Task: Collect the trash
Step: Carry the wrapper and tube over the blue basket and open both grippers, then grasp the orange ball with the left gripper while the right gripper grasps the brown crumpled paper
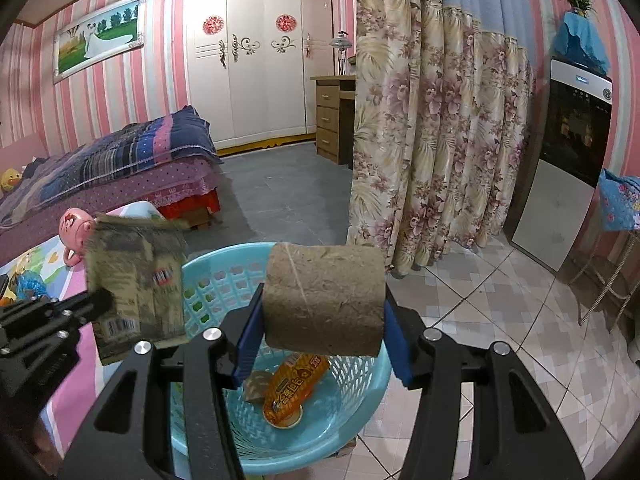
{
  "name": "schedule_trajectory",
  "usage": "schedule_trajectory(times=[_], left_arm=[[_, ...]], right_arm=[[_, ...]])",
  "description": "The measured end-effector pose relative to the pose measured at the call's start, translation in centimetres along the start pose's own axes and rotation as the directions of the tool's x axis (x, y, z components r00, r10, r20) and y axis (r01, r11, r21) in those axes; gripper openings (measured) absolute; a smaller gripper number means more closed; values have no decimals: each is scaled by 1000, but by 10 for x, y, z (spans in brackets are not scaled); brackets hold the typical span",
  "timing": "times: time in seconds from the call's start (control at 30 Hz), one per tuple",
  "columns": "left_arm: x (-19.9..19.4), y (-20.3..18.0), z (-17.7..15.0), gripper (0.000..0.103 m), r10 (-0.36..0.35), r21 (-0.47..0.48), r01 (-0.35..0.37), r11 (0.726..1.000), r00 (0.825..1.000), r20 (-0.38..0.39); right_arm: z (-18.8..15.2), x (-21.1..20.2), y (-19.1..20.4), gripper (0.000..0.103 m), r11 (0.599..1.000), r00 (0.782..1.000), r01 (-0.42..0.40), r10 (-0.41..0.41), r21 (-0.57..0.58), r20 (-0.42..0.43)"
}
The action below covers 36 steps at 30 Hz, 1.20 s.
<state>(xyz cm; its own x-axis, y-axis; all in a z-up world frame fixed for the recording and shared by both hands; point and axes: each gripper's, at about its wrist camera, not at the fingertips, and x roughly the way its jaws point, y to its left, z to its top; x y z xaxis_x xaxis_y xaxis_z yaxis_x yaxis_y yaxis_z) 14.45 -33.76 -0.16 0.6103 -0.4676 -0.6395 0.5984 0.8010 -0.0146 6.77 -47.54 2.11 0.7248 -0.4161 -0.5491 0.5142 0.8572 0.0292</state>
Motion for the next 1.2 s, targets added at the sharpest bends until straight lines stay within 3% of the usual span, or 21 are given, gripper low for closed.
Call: schedule_trajectory(times=[0.03,0.07,0.27,0.63,0.67,0.73,0.9,0.93,1.0,1.2], left_arm=[[0,3,0,49,10,-5,-10,1000,1000,3],[-2,8,-1,57,28,-15,-27,1000,1000,15],[-17,42,-6,81,114,-63,-111,992,992,53],[-51,98,-27,90,238,-109,-230,967,969,64],[-56,103,-28,91,247,-115,-238,964,967,65],[-67,116,-31,92,268,-131,-258,957,961,70],[-88,140,-41,94,320,-154,-306,939,945,72],[-91,144,-42,94,329,-158,-315,936,942,69],[-99,153,-46,94,350,-170,-336,926,935,62],[-131,186,-52,95,401,-212,-383,899,915,47]], right_arm=[[0,0,0,53,1000,1000,-1,1,-2,0],[0,0,2,53,1000,1000,-1,1,-3,0],[-2,-1,8,53,1000,1000,-7,7,-10,1],[-1,20,33,54,1000,1000,-24,25,-20,16],[-2,25,33,57,1000,999,-30,30,-6,11],[-6,28,32,76,1000,1000,-13,13,3,7],[-5,21,31,79,1000,1000,-6,5,24,12],[-4,18,32,84,1000,1000,-12,11,29,20],[0,8,39,88,999,998,-49,49,17,37],[6,-24,73,89,980,983,-170,176,-104,46]])
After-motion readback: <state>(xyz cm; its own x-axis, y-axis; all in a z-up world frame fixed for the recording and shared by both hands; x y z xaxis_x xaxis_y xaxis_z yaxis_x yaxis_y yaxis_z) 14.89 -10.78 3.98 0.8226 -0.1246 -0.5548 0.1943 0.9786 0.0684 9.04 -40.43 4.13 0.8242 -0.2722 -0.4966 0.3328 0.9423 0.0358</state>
